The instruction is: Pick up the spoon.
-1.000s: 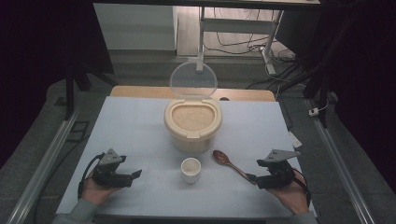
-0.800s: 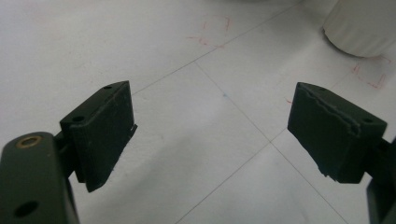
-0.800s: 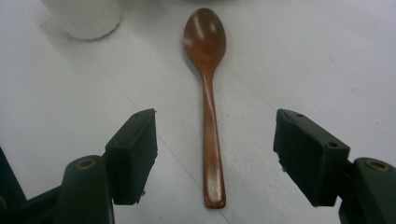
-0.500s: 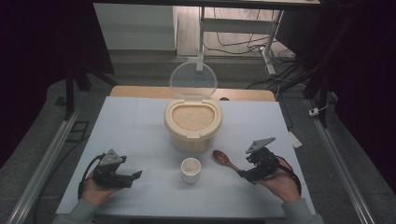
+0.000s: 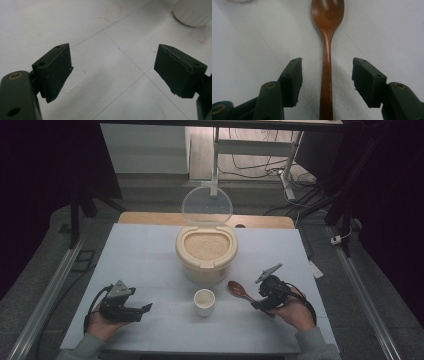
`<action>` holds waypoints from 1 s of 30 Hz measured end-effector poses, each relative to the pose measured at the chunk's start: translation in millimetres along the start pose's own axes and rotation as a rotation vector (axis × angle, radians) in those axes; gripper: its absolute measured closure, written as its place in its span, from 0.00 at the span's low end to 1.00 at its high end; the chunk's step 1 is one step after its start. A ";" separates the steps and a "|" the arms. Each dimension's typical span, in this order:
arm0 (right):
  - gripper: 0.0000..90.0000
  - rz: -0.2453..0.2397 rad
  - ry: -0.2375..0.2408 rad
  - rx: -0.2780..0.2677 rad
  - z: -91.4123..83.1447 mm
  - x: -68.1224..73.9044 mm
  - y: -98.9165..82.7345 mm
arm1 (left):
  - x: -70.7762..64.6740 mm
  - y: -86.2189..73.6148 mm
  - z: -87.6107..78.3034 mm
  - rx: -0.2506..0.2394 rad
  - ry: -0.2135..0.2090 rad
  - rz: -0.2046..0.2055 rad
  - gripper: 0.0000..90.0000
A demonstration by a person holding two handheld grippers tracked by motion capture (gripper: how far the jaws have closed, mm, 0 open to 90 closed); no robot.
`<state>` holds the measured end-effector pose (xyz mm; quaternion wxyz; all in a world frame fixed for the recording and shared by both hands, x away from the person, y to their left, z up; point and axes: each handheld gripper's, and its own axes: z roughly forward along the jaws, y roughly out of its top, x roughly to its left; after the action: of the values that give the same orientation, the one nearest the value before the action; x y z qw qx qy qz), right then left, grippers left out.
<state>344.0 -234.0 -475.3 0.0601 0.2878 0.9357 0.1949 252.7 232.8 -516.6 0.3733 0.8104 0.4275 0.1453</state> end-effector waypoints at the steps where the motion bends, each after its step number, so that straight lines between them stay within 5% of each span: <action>1: 0.48 0.001 -0.002 0.003 1.3 -0.4 -0.6 | 0.1 0.0 0.3 0.002 0.001 0.001 0.16; 16: 0.64 -0.002 -0.014 0.053 14.3 -1.7 -1.6 | 0.4 -0.9 0.9 0.006 0.001 0.005 0.16; 30: 0.88 -0.053 -0.027 0.094 23.1 4.4 3.2 | -0.2 -1.3 2.1 0.013 0.003 0.011 0.16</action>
<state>347.2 -221.5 -495.2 0.0641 0.2682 0.9502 0.1453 253.0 232.1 -518.9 0.3663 0.8150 0.4247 0.1458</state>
